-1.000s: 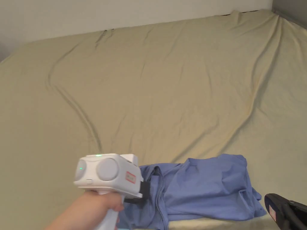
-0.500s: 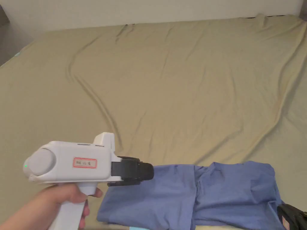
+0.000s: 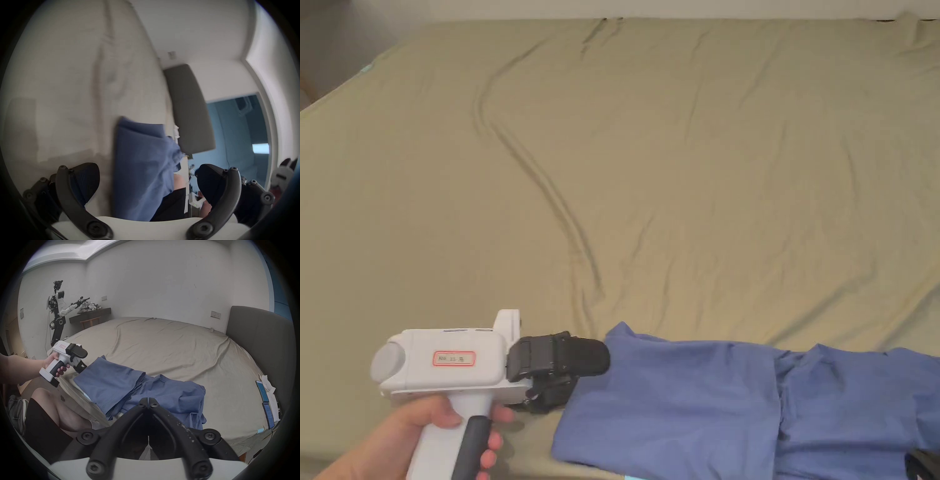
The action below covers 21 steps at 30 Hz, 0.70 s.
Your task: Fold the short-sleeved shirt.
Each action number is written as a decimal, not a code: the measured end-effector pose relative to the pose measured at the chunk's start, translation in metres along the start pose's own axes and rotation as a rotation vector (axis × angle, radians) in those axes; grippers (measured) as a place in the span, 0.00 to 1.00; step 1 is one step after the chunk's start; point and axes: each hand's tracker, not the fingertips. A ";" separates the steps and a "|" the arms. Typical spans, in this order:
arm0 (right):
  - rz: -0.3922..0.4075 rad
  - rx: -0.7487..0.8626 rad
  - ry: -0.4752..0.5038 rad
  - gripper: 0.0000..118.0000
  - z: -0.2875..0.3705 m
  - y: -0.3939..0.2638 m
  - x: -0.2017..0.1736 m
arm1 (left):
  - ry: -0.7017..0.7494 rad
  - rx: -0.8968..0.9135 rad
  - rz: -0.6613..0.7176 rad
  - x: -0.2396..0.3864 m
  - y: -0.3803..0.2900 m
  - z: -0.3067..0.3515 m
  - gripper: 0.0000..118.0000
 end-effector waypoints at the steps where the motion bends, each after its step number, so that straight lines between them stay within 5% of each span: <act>1: -0.002 -0.004 -0.003 0.01 -0.001 0.000 0.000 | 0.005 -0.025 0.000 0.005 0.002 -0.009 0.96; 3: -0.002 -0.012 -0.007 0.01 -0.003 0.000 0.000 | 0.094 -0.064 -0.027 0.007 0.003 -0.031 0.60; 4: -0.002 -0.016 -0.009 0.01 -0.004 0.000 0.000 | 0.207 -0.086 -0.100 0.008 0.000 -0.041 0.20; 5: -0.003 -0.019 -0.011 0.01 -0.005 0.000 0.000 | 0.262 -0.097 -0.151 0.000 0.002 -0.039 0.10; 7: -0.005 -0.022 -0.011 0.01 -0.005 0.000 0.001 | 0.126 -0.087 -0.035 -0.007 0.011 -0.026 0.10; 13: -0.008 -0.029 -0.019 0.01 -0.006 -0.004 0.007 | 0.045 -0.083 -0.087 0.003 0.015 0.013 0.08; 16: -0.019 -0.025 -0.012 0.01 -0.004 -0.005 0.009 | 0.120 -0.034 -0.042 0.003 0.028 0.038 0.08; 21: -0.023 -0.008 0.001 0.01 0.002 -0.006 0.012 | 0.449 -0.055 0.039 0.026 0.049 0.077 0.08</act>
